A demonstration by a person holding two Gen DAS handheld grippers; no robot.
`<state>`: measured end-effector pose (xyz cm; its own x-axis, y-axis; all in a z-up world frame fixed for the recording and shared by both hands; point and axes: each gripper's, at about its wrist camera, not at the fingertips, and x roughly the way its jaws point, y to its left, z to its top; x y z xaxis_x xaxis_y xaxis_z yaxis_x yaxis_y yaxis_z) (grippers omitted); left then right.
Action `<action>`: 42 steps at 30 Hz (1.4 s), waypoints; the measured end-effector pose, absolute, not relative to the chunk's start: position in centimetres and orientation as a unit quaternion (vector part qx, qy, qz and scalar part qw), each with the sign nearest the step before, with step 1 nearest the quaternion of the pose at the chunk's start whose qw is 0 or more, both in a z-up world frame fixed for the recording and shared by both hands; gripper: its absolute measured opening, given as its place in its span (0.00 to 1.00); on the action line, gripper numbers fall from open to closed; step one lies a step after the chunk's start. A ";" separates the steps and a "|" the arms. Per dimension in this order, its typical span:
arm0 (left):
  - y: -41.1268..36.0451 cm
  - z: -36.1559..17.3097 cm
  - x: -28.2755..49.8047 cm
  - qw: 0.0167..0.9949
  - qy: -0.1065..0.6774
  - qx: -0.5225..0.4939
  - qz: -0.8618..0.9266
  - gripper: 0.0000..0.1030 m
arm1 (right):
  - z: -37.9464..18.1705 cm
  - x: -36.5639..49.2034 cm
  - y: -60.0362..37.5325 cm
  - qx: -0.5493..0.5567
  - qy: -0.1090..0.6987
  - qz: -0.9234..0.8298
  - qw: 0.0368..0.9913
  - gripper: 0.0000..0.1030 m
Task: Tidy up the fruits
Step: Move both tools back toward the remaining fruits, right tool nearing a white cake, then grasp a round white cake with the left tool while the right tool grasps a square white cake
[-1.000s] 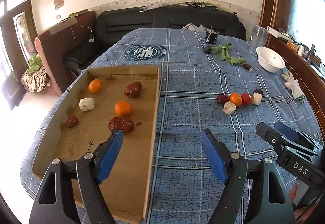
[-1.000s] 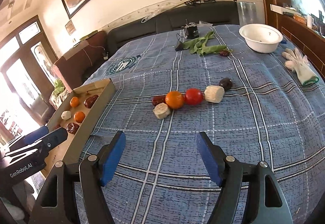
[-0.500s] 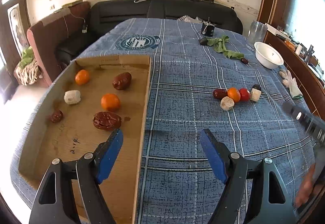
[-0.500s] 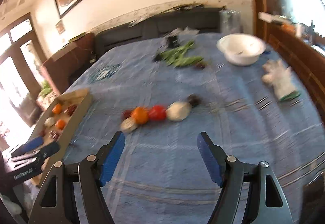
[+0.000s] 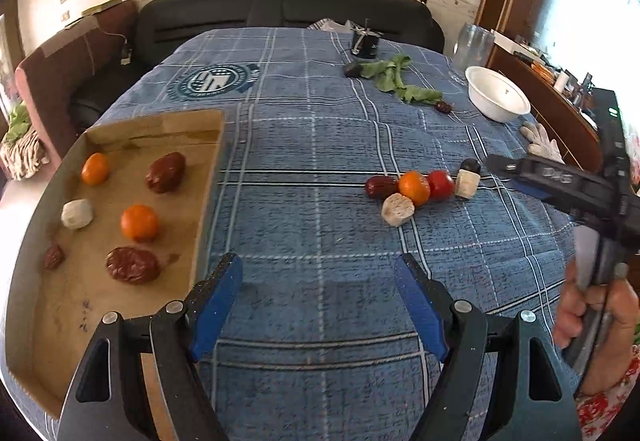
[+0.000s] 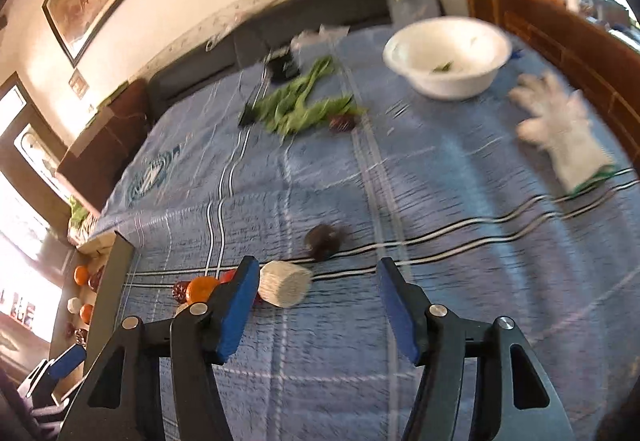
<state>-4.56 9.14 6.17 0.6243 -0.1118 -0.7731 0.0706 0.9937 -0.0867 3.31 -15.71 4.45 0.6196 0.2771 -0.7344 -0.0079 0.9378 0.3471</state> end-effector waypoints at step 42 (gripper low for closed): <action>4.8 2.0 2.3 0.894 0.414 -0.056 -0.160 0.25 | 3.0 3.2 -15.7 0.144 0.418 0.082 0.893 0.40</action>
<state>2.25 4.75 1.99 0.6061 -0.3328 -0.7224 0.2406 0.9424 -0.2323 3.20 -15.69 2.99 0.6366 0.2681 -0.7231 -0.0264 0.9447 0.3270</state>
